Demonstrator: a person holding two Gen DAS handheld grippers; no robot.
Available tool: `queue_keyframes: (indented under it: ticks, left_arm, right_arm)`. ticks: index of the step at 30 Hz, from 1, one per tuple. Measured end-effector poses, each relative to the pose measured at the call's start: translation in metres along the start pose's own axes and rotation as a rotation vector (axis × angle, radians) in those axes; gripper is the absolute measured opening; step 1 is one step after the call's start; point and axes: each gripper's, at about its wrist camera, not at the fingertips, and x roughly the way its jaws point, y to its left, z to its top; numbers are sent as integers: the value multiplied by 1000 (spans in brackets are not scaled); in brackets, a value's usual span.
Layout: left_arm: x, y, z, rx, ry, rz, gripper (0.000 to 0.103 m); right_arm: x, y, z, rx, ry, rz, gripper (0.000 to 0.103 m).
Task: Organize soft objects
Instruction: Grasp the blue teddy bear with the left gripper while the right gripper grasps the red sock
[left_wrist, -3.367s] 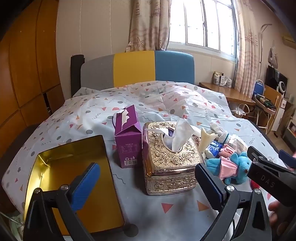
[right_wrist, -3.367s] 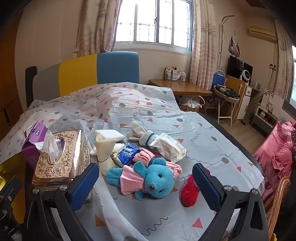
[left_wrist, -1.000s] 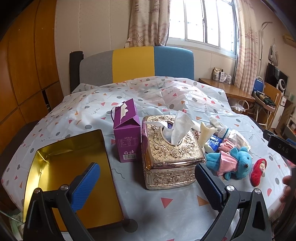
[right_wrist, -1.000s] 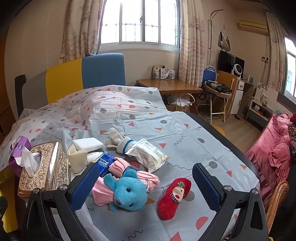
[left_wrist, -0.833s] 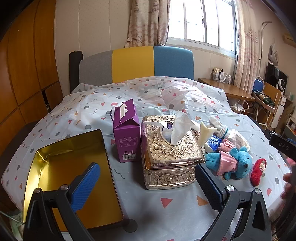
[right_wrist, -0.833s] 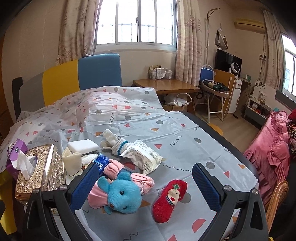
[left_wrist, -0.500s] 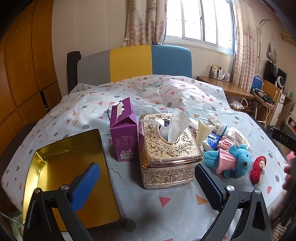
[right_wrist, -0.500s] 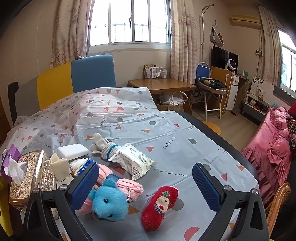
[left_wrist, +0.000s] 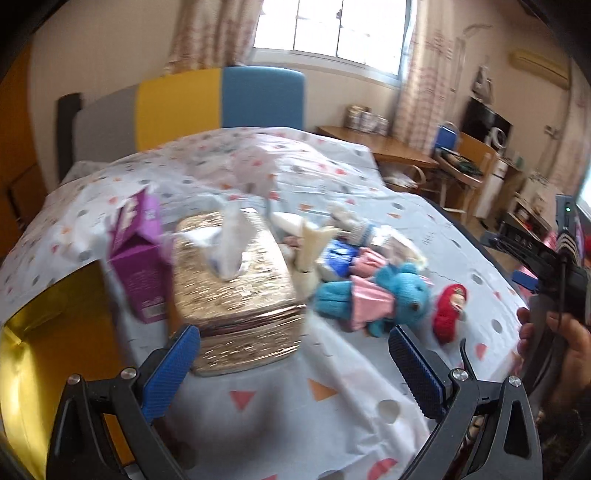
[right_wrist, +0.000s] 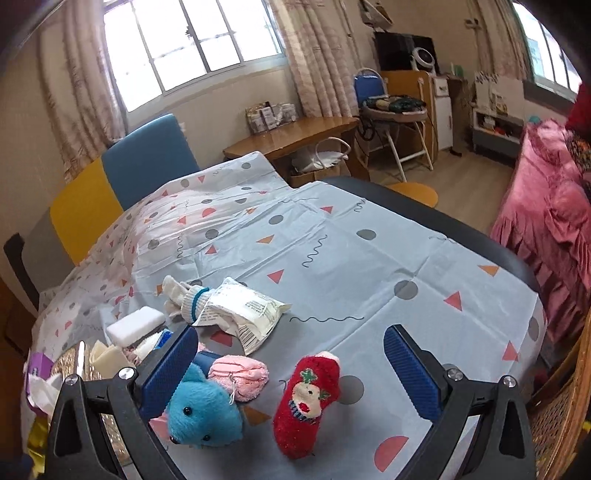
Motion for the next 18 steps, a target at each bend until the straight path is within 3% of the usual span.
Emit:
queue_keyframes:
  ticks: [4,8,14,17,18]
  left_arm:
    - [24,-38,12,121,49,-63,102]
    - [57,-75,21,204,118,-130,88]
    - [99,-131,16,502,119,-121,87]
    - [122,-141,15,564,141,-107,86]
    - [130,-141,15,552,158,-120,74]
  right_arm:
    - [6,-31,5,126,48,-34,103]
    - [12,-41,6,177,83,-17,102]
    - [19,-31,2,137,141,29,102]
    - [26,-29,0,140,180,45,102]
    - [28,-29,-1,142,188,45,102]
